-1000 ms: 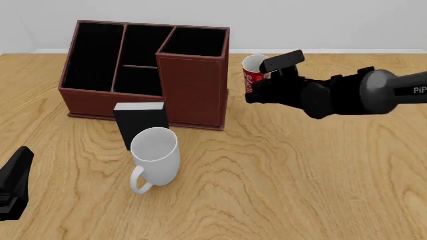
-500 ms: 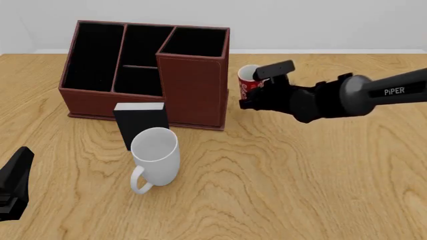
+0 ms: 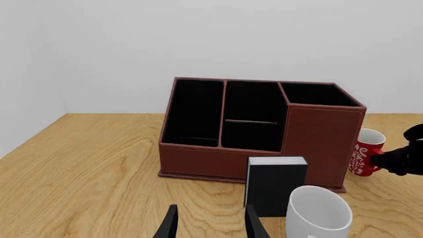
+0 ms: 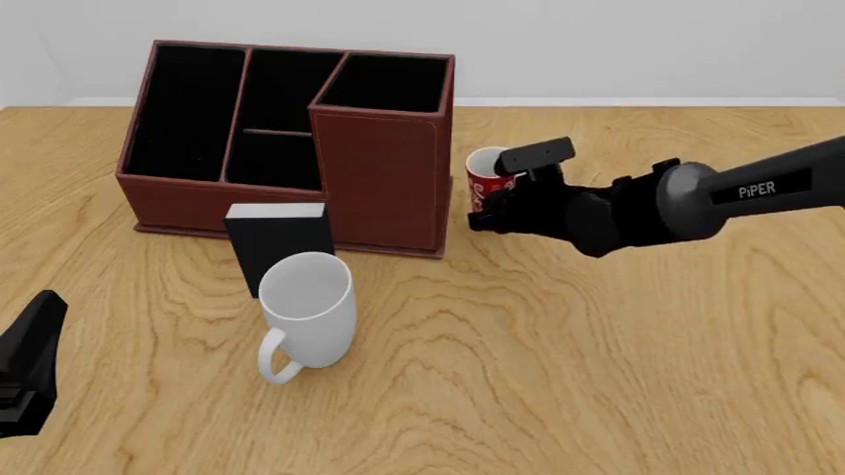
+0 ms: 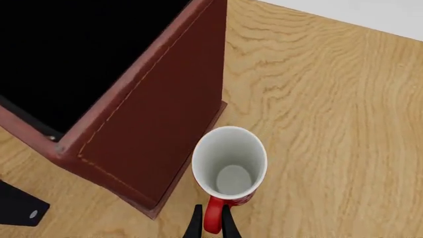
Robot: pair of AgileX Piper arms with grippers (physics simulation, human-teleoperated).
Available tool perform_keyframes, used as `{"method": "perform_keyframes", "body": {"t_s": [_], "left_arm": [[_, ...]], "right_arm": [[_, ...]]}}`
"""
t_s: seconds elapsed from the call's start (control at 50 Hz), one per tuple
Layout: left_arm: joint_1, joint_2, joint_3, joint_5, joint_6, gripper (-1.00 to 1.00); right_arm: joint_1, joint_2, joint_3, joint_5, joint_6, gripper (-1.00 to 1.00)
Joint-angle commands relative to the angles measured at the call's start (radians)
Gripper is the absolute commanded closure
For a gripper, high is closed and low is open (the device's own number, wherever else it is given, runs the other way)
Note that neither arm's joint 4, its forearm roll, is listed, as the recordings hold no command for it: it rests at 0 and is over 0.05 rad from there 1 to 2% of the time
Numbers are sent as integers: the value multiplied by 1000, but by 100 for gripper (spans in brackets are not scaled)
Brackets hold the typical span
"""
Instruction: Pick up the red mug and place it to the right of the caddy.
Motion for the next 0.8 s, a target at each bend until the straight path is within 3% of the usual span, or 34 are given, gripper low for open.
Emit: {"method": "perform_keyframes", "body": {"t_s": [0.02,0.76,0.78,0.8], "left_arm": [[0,0,0,0,0,-100],[0,0,0,0,0,-100],[0,0,0,0,0,-100],[0,0,0,0,0,-100]], "right_arm": [[4,1,3,-11,21,100],[4,34,18,-28,43,100],[4,32,22,-30,39,-100],[1,30,24,-31,36,-100]]}}
